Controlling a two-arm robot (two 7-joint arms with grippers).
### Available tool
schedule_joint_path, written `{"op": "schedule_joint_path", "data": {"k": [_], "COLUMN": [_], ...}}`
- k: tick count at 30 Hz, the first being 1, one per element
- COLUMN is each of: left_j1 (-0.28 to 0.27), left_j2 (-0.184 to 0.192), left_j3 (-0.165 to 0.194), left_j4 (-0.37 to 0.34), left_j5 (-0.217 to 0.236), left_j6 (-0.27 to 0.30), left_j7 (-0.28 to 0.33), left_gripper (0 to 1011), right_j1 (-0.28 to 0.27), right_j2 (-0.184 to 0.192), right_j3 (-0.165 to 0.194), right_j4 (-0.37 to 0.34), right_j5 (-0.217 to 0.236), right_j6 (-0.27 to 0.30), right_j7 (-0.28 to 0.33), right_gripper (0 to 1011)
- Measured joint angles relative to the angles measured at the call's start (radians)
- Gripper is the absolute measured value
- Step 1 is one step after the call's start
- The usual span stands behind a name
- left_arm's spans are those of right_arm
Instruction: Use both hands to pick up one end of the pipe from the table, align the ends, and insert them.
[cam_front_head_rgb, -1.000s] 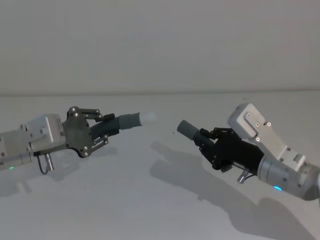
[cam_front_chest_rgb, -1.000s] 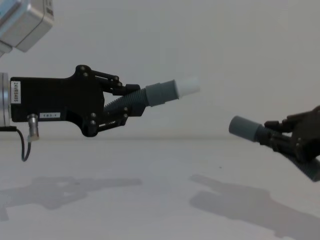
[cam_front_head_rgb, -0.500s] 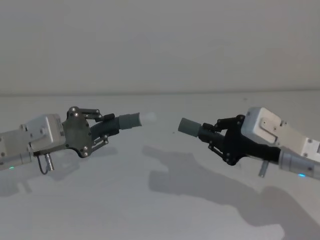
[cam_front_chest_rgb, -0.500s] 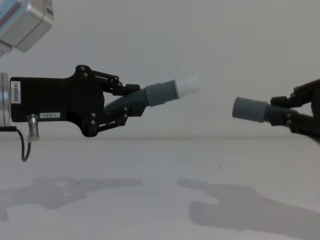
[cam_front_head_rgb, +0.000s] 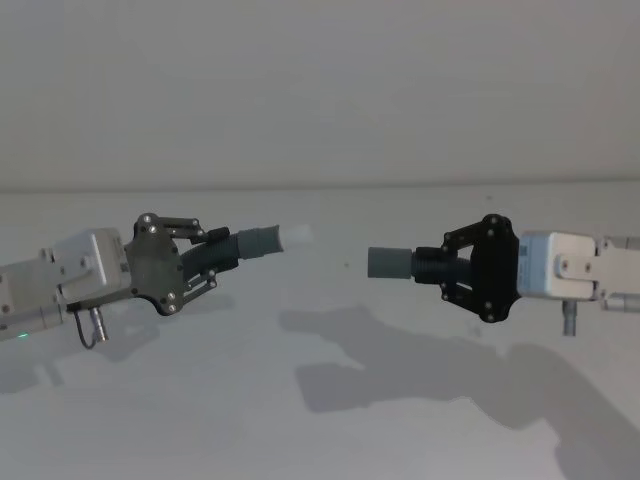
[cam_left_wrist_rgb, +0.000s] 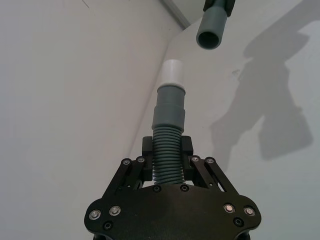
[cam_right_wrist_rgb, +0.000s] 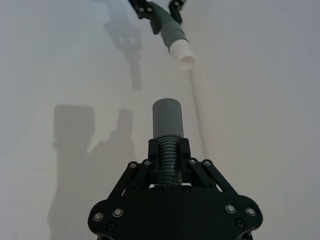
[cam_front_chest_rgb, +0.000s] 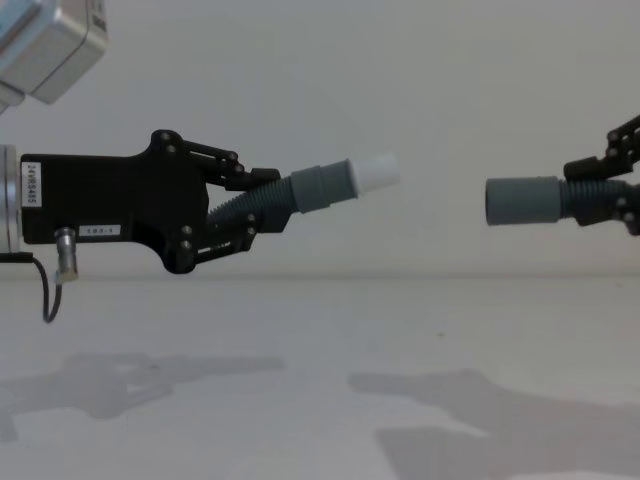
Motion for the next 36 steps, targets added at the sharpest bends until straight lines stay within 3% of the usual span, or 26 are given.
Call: {"op": "schedule_joint_path", "data": {"k": [4, 14, 36], "left_j1": [0.0, 0.0, 0.0], "left_j2": [0.0, 0.0, 0.0], "left_j3": [0.0, 0.0, 0.0], "left_j4": [0.0, 0.0, 0.0], "left_j5": [0.0, 0.0, 0.0], "left_j6": [0.0, 0.0, 0.0], "left_j7": [0.0, 0.0, 0.0], "left_gripper": [290, 290, 290], "right_j1": [0.039, 0.1, 0.187], "right_j2": [0.019, 0.024, -0.024], "right_j3": [-0.012, -0.037, -0.086], "right_j4": [-0.002, 0.007, 0.058], "right_j5": [-0.011, -0.03, -0.048], "right_j6": [-0.028, -0.048, -0.049], "right_j7": [0.044, 0.093, 0.118], "right_gripper": [204, 204, 204]}}
